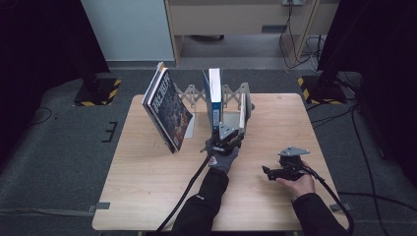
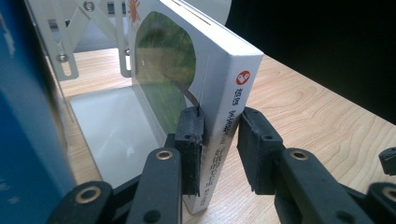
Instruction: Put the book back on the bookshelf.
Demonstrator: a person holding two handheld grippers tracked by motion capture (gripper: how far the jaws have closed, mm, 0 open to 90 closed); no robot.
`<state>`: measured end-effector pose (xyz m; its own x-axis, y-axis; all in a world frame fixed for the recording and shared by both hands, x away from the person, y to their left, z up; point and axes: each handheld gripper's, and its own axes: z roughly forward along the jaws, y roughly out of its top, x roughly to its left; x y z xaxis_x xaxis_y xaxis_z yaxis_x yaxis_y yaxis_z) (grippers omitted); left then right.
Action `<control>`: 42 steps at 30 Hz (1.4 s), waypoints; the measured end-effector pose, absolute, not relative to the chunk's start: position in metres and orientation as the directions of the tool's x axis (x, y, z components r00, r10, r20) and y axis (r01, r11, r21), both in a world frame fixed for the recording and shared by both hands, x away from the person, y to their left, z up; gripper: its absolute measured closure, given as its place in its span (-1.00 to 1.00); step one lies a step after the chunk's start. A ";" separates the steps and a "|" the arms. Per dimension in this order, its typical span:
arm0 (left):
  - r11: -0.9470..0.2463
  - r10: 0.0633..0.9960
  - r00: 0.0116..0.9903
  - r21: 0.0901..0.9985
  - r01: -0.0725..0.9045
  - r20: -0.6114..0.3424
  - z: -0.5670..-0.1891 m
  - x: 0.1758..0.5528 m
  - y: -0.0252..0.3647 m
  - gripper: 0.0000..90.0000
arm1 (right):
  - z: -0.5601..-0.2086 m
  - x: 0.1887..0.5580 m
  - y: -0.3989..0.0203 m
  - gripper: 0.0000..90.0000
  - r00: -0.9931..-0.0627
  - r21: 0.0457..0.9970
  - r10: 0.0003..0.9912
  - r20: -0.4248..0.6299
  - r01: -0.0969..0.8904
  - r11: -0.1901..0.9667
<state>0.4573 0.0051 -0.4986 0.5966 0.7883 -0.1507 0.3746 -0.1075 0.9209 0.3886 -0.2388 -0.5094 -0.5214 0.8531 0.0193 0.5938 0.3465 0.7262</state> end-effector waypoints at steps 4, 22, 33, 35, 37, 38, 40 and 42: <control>-0.114 0.794 0.589 0.915 0.388 -0.151 -0.496 0.461 0.003 0.54 | -0.509 0.389 -0.239 -0.75 -0.519 0.725 0.854 0.021 0.596 0.345; -0.152 0.786 0.606 0.911 0.385 -0.125 -0.494 0.464 -0.008 0.49 | -0.509 0.388 -0.239 -0.75 -0.521 0.728 0.853 0.021 0.593 0.344; -0.162 0.775 0.622 0.915 0.370 -0.114 -0.491 0.462 -0.004 0.45 | -0.509 0.388 -0.239 -0.75 -0.519 0.727 0.854 0.025 0.596 0.341; -0.171 0.773 0.627 0.920 0.353 -0.097 -0.489 0.460 -0.003 0.35 | -0.509 0.388 -0.240 -0.75 -0.518 0.727 0.855 0.027 0.598 0.339; -0.179 0.770 0.631 0.919 0.352 -0.092 -0.487 0.457 0.000 0.32 | -0.509 0.388 -0.240 -0.75 -0.518 0.725 0.855 0.027 0.599 0.340; -0.186 0.770 0.632 0.918 0.351 -0.086 -0.487 0.457 0.001 0.28 | -0.509 0.388 -0.240 -0.75 -0.518 0.724 0.855 0.027 0.600 0.340; -0.210 0.768 0.637 0.915 0.345 -0.064 -0.487 0.452 0.004 0.24 | -0.509 0.388 -0.240 -0.75 -0.516 0.726 0.856 0.027 0.599 0.338; -0.219 0.767 0.639 0.914 0.340 -0.054 -0.487 0.448 0.008 0.22 | -0.509 0.387 -0.241 -0.75 -0.516 0.725 0.856 0.028 0.600 0.338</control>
